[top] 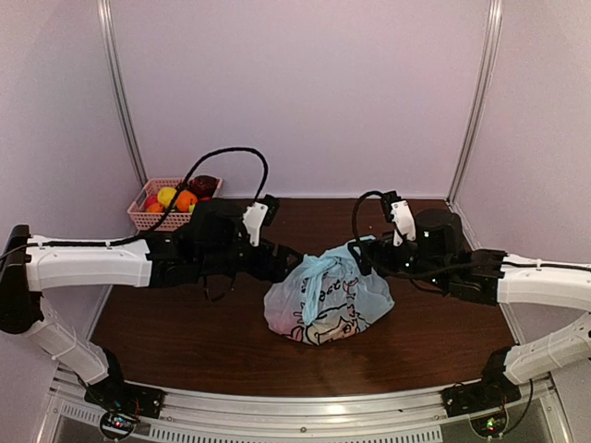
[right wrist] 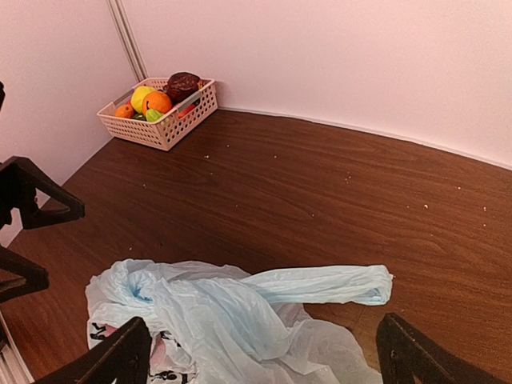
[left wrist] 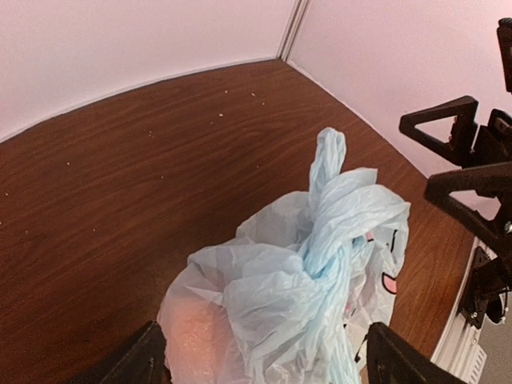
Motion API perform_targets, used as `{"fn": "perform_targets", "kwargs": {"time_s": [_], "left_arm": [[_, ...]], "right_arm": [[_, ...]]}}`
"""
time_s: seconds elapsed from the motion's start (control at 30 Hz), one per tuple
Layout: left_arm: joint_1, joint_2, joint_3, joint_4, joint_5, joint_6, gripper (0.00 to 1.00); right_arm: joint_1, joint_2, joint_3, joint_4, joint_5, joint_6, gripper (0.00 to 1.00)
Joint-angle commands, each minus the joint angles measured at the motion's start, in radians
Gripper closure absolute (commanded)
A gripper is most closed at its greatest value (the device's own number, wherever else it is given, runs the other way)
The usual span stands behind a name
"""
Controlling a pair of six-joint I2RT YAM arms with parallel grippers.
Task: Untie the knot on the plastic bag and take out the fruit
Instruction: Untie the bag handles from the takeout bag.
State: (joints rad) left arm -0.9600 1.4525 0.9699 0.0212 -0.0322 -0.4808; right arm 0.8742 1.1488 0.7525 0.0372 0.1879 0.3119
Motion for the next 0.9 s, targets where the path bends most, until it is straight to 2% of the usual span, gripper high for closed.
{"fn": "perform_targets", "kwargs": {"time_s": [0.0, 0.23, 0.4, 0.57, 0.63, 0.77, 0.87], "left_arm": [[-0.049, 0.016, 0.094, -0.063, -0.032, 0.075, 0.09], [-0.097, 0.138, 0.2, -0.157, -0.111, 0.102, 0.06], [-0.098, 0.184, 0.219, -0.191, -0.169, 0.094, 0.05], [-0.098, 0.23, 0.248, -0.237, -0.207, 0.073, 0.05], [-0.1, 0.232, 0.245, -0.237, -0.211, 0.069, 0.09], [-0.099, 0.233, 0.241, -0.243, -0.231, 0.067, 0.3], [-0.099, 0.235, 0.23, -0.244, -0.249, 0.062, 0.43]], "right_arm": [[-0.007, 0.054, 0.037, -0.041, -0.082, -0.044, 0.01], [-0.009, 0.169, 0.083, -0.045, -0.093, -0.038, 0.01], [-0.009, 0.178, 0.077, -0.04, -0.092, -0.032, 0.09], [-0.01, 0.181, 0.071, -0.005, -0.111, -0.011, 0.22], [-0.009, 0.18, 0.061, 0.009, -0.114, 0.002, 0.31], [-0.01, 0.187, 0.046, 0.013, -0.108, 0.02, 0.43], [-0.009, 0.196, 0.045, 0.007, -0.121, 0.027, 0.46]]}}
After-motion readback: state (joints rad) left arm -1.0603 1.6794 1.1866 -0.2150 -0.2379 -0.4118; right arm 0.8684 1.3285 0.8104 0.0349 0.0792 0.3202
